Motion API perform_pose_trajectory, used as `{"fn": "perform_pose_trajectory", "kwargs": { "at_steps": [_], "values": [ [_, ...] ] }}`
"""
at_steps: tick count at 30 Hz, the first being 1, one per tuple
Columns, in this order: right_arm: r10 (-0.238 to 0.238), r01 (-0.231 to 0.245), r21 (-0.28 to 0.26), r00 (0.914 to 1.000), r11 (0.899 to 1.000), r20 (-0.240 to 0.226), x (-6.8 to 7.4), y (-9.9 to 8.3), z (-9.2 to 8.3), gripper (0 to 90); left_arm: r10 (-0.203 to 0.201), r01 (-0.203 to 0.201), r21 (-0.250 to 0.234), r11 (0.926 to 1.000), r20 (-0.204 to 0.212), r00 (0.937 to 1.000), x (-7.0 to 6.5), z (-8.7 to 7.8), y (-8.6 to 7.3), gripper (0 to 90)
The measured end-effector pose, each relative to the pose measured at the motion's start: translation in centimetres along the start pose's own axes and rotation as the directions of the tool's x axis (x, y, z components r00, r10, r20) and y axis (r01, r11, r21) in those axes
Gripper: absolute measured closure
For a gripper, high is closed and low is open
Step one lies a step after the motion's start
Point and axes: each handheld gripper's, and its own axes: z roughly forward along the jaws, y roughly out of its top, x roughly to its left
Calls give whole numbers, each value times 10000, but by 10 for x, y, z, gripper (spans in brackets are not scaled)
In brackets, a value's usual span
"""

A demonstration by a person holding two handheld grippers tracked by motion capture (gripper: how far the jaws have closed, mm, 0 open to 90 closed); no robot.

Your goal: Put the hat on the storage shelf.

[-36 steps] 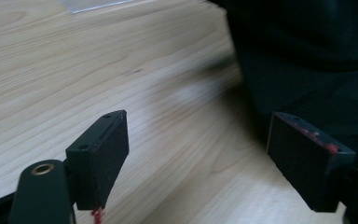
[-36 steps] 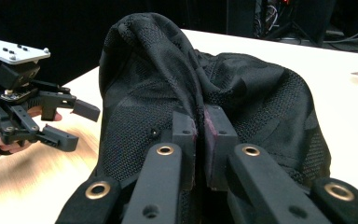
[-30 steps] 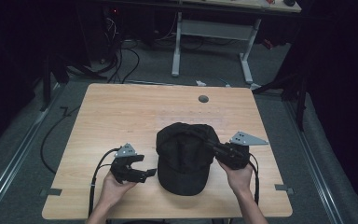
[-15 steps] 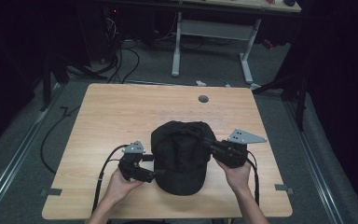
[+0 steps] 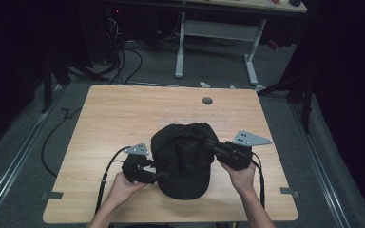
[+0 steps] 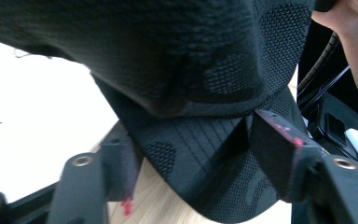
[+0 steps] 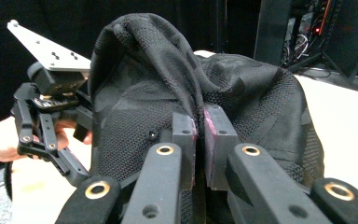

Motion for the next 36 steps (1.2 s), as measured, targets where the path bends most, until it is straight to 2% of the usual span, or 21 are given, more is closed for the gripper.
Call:
{"fn": "perform_pose_trajectory", "kwargs": {
  "at_steps": [12, 23, 29, 32, 35, 36],
  "values": [
    [-488, 484, 84, 9973, 9988, 541, -4, 3, -1, 845, 379, -374, -348, 9987, 136, 9992, -6, -13, 6, 587],
    [-667, 650, 262, 9951, 9975, 731, -5, 8, 4, 833, 318, -298, -345, 9990, 599, 9977, -8, -25, 10, 754],
    [-614, 603, 180, 9960, 9980, 648, -5, 8, 6, 807, 363, -320, -428, 9986, 1035, 9940, -10, -30, 10, 844],
    [-575, 565, 178, 9964, 9982, 617, -6, 8, 7, 791, 391, -330, -514, 9981, 1221, 9917, -12, -32, 10, 860],
    [-422, 418, 82, 9975, 9991, 572, -7, 8, 7, 754, 418, -339, -620, 9975, 1296, 9907, -13, -34, 10, 863],
    [-265, 267, -31, 9982, 9996, 540, -8, 8, 6, 688, 469, -386, -695, 9968, 1225, 9914, -13, -36, 10, 863]
  ]
}}
